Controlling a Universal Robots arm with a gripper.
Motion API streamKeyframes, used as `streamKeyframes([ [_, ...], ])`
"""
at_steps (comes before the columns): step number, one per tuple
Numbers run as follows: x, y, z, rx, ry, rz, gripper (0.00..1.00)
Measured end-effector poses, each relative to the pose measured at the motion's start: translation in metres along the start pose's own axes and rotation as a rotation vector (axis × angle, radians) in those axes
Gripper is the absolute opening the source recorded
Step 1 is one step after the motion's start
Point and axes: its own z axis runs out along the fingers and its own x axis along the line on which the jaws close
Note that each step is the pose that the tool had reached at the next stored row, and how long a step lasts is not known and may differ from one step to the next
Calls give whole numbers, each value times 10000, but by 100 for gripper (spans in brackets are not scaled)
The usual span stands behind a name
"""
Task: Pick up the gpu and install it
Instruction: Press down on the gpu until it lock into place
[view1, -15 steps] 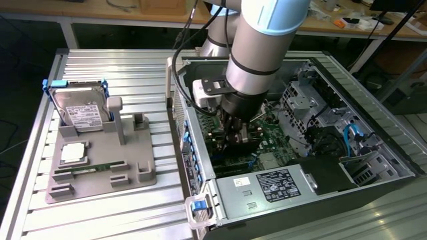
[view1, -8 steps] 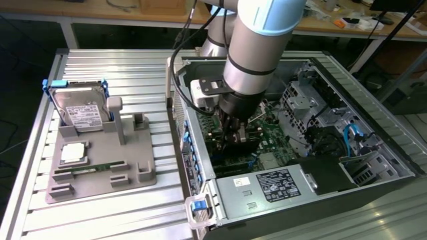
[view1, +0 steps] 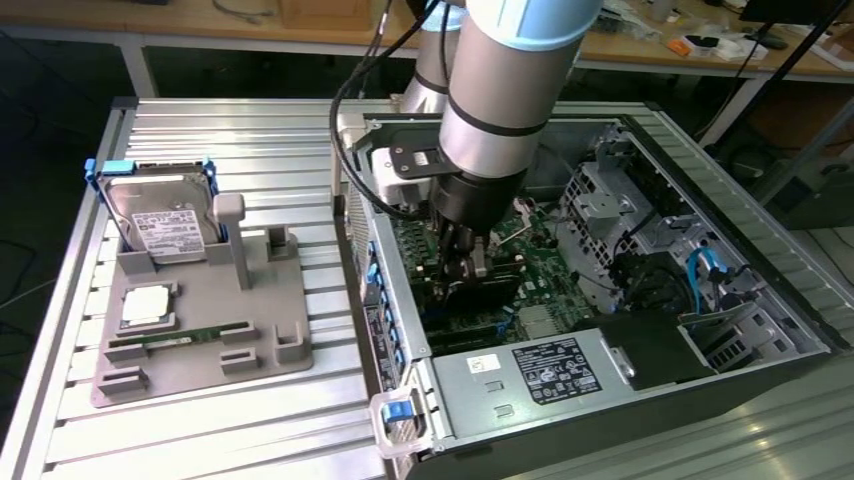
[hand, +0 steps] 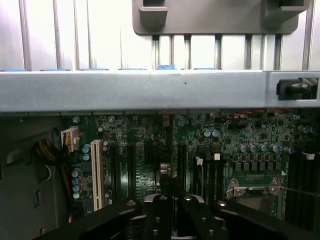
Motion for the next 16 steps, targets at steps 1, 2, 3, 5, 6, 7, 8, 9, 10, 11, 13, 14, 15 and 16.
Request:
streamKeyframes([
  [1,0,38,-1,10,0,-1,11],
  [2,0,80,-2,19,0,0,11],
  [3,-1,113,-2,27,0,0,11],
  [5,0,149,-1,33,-1,-1,11],
  [6,0,158,15,37,-2,-1,11],
  [7,2,173,37,36,0,-1,11],
  [8,2,181,58,36,-1,-2,11],
  [9,3,187,69,36,-1,-1,11],
  [10,-2,188,67,33,2,0,11],
  [11,-5,187,65,35,1,1,11],
  [13,-18,188,53,37,5,3,11],
  [14,-27,186,29,39,21,2,11],
  [15,-42,185,2,43,57,0,11],
  [16,-47,184,-1,44,66,-1,11],
])
